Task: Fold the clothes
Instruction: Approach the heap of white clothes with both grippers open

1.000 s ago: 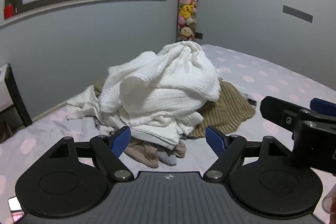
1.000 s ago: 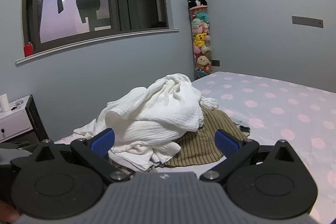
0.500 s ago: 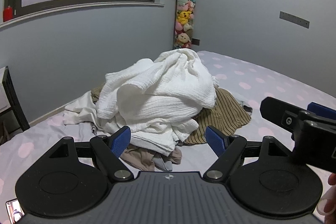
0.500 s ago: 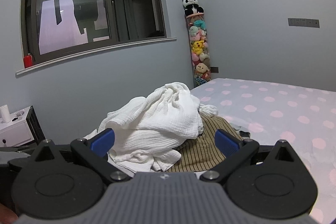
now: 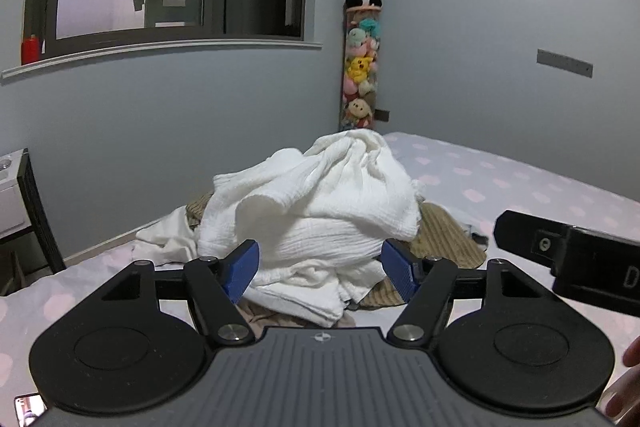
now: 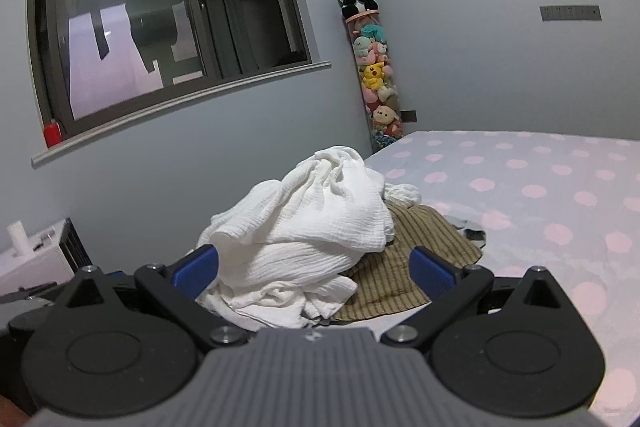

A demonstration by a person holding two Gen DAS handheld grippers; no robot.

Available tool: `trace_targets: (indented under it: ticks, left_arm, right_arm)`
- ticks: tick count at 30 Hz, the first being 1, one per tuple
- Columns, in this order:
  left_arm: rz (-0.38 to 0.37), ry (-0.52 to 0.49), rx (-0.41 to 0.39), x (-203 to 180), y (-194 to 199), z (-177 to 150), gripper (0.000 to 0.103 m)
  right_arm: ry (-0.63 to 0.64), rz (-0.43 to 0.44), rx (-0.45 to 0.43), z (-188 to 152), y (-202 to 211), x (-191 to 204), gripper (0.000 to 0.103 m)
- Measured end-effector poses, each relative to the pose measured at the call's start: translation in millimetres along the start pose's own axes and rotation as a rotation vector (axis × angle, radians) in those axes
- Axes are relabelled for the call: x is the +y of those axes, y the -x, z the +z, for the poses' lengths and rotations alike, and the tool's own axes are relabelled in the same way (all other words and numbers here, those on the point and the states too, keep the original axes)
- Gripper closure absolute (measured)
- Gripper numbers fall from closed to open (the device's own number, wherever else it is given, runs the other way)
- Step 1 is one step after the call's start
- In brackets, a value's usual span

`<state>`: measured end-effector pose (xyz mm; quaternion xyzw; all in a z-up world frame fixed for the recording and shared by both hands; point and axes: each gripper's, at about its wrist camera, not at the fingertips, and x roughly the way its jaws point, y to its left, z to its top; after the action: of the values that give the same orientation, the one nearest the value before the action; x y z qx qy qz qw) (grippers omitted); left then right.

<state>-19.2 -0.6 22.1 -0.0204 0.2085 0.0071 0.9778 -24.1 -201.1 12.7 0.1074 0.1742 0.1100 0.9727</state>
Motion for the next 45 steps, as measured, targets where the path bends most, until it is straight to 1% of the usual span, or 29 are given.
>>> trace_targets:
  ticks: [2,5,8,13,14,20,25,29,30,34,37,45]
  left_arm:
    - [-0.005,-0.002,-0.017,-0.2,1.3,0.3,0.036]
    - [0.022,-0.062,-0.046,-6.5,3.5,0.0,0.036]
    - [0.013,-0.100,-0.045,-11.0,3.2,0.9,0.034]
    - [-0.011,-0.115,-0.055,-14.2,4.3,2.1,0.033]
    - [-0.007,-0.116,-0.051,-14.8,4.2,2.8,0.031]
    - [-0.022,-0.123,-0.039,-16.2,2.9,3.3,0.030]
    - [-0.025,-0.126,-0.055,-14.9,2.1,0.9,0.032]
    - [-0.037,-0.136,-0.109,-13.2,7.0,-3.6,0.034]
    - [-0.034,-0.138,-0.111,-13.5,6.8,-4.2,0.034]
    - [-0.026,-0.121,-0.085,-12.2,2.1,-3.8,0.034]
    - [-0.035,-0.121,-0.057,-11.1,-2.7,-3.5,0.034]
    - [-0.011,-0.103,0.025,-5.3,-19.1,-7.2,0.034]
  right_arm:
    - [-0.015,0.007,-0.010,-0.1,0.9,-1.5,0.001]
    - [-0.036,0.018,-0.024,0.0,1.6,-4.6,0.001]
    - [-0.037,0.023,-0.026,-0.2,2.7,-4.7,0.001]
    - [-0.001,0.025,-0.030,0.5,4.5,-1.4,0.001]
    - [0.004,0.020,-0.035,1.0,5.3,-1.1,0.001]
    - [0.057,-0.012,-0.072,3.4,9.6,1.7,0.001]
    - [0.062,-0.023,-0.067,3.6,8.9,1.4,0.001]
    - [0.061,-0.027,-0.073,3.3,9.1,1.2,0.001]
    - [0.062,-0.030,-0.075,3.3,8.9,1.5,0.001]
    - [0.063,-0.027,-0.062,1.5,5.6,0.6,0.001]
    - [0.061,-0.026,-0.047,0.1,2.1,-0.2,0.001]
    - [0.079,-0.001,-0.019,-1.8,-11.0,-0.3,0.001]
